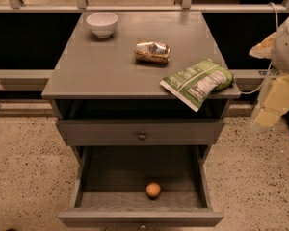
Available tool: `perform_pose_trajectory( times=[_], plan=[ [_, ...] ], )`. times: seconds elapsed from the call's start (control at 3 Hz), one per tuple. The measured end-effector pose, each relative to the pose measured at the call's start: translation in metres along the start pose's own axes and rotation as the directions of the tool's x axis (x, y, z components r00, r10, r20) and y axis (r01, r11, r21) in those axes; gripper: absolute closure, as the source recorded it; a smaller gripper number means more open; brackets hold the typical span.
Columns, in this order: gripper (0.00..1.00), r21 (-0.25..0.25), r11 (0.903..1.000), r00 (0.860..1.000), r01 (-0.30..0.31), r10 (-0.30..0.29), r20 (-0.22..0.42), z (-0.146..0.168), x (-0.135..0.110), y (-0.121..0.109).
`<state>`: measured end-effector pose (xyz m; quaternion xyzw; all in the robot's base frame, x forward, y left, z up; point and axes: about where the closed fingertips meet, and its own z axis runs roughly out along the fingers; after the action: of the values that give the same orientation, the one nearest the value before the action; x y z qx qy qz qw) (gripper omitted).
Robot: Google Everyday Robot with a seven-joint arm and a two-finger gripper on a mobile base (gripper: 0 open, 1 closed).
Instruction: Pick orange from middle drawer and place on counter
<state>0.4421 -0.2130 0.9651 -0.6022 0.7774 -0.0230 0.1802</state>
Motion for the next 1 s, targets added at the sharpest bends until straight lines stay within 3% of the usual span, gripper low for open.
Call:
perform_pose_trajectory(
  times=[0.33,0.67,1.0],
  plan=[
    [0.00,-0.025,0.9993,0.989,0.029,-0.025,0.147,0.044,-0.005,0.028],
    [0.00,-0.021,0.9996,0.976,0.018,-0.013,0.217,0.064,0.006,0.050],
    [0.00,-0.057,0.9967,0.970,0.058,-0.043,0.239,0.070,-0.002,0.050]
  ],
)
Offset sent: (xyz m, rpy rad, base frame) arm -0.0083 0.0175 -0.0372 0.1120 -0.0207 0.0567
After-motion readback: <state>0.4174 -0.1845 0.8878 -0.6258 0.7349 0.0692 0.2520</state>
